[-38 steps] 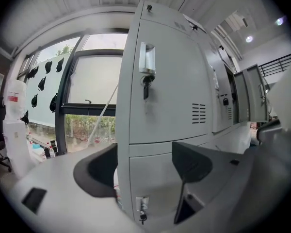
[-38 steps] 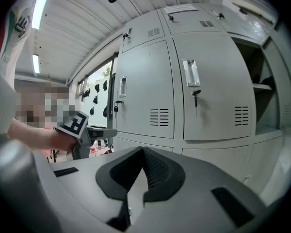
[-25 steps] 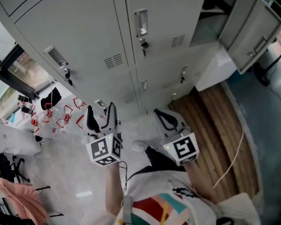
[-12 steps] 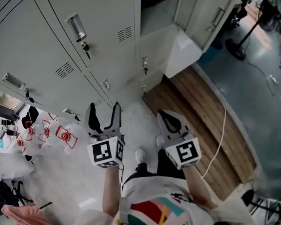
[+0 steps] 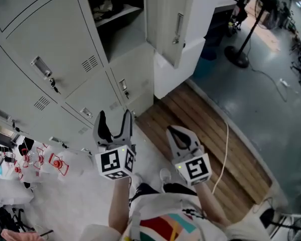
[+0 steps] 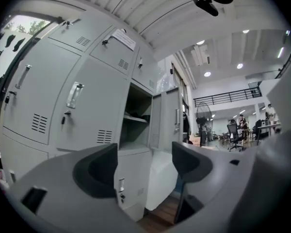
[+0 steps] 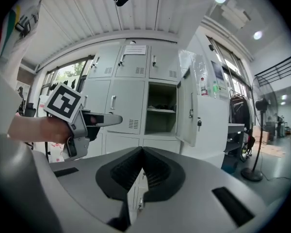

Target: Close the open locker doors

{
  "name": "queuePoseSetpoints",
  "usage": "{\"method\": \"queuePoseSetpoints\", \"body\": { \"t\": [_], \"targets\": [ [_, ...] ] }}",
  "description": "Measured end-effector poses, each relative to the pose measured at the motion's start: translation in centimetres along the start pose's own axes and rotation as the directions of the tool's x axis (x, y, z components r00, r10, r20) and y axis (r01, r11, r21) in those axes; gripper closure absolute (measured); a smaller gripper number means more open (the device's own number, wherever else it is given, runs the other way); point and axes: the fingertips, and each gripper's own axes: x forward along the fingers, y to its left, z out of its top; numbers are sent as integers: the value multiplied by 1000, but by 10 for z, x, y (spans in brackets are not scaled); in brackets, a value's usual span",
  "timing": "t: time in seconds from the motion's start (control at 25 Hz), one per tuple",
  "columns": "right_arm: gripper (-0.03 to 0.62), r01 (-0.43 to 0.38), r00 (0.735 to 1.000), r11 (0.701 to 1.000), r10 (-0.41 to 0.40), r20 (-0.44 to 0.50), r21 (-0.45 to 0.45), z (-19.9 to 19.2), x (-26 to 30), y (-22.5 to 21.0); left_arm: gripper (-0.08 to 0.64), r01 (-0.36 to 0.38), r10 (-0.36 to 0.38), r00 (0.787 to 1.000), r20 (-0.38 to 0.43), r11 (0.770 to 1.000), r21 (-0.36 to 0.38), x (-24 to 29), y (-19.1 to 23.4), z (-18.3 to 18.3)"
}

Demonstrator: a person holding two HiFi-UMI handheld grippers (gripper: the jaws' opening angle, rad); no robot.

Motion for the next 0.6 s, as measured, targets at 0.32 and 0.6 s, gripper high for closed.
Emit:
{"method": "queuePoseSetpoints", "body": {
  "t": [0.32,0.6],
  "targets": [
    [586,25,999,998,-23,-38,64,-33,-23,-52,227,93,-92,995,-23,995,39,25,-78,7],
    [586,81,996,995,-78,-40,64,-30,8,-76,227,177,-177,984,-8,984,28,90,-91,19]
  ]
}}
